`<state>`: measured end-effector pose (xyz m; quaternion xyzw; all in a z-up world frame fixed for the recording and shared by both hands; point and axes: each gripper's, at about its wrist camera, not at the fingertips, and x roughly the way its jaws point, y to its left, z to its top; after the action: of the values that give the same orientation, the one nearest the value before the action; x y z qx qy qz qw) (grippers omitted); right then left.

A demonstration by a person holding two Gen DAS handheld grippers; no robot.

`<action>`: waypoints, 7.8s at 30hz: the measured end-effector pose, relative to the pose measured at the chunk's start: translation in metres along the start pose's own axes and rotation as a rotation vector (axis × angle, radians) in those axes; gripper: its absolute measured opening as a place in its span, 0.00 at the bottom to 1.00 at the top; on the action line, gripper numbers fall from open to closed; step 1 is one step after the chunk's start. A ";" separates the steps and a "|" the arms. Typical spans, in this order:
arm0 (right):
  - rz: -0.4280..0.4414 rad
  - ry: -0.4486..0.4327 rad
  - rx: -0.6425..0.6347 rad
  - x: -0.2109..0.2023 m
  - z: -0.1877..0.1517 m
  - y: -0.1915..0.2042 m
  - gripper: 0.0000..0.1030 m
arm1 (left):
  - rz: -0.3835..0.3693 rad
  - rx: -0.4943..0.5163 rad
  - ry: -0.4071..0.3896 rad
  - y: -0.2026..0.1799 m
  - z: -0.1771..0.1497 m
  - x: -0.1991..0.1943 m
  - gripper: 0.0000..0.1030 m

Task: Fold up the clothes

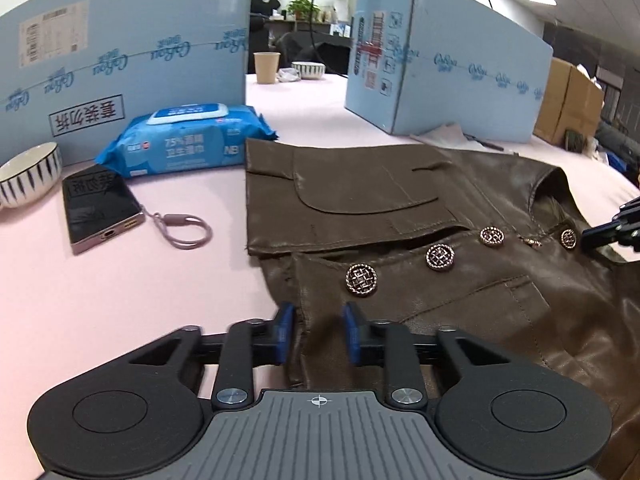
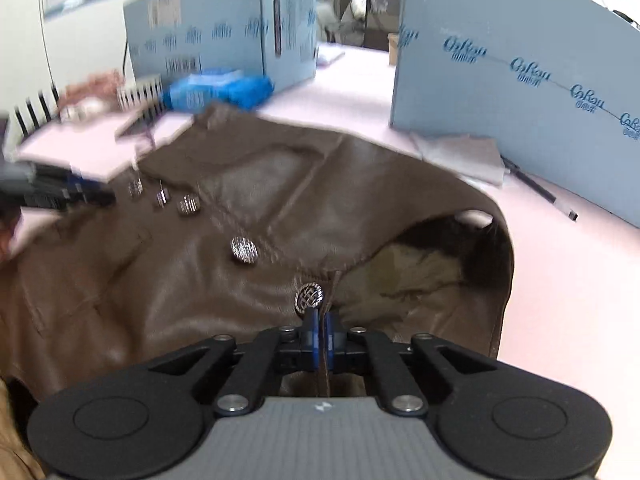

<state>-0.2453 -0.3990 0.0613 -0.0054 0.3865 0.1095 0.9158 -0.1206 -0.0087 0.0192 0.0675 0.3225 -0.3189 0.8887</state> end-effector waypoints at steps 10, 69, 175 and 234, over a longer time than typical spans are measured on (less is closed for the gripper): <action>0.044 -0.082 0.016 -0.015 -0.009 -0.007 0.03 | 0.100 0.162 -0.073 -0.030 -0.008 -0.005 0.14; 0.335 -0.544 0.109 -0.120 -0.017 -0.010 0.04 | -0.197 0.236 0.027 -0.058 0.036 0.034 0.73; 0.698 0.074 0.149 0.023 -0.030 0.091 0.09 | -0.028 -0.098 -0.049 -0.019 -0.075 -0.104 0.57; 0.285 -0.038 0.727 0.069 0.020 -0.107 0.23 | -0.090 -0.439 0.036 0.074 0.054 0.062 0.06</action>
<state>-0.1625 -0.4883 0.0183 0.3754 0.3799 0.0916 0.8404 -0.0102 -0.0002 0.0172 -0.1362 0.4027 -0.2791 0.8610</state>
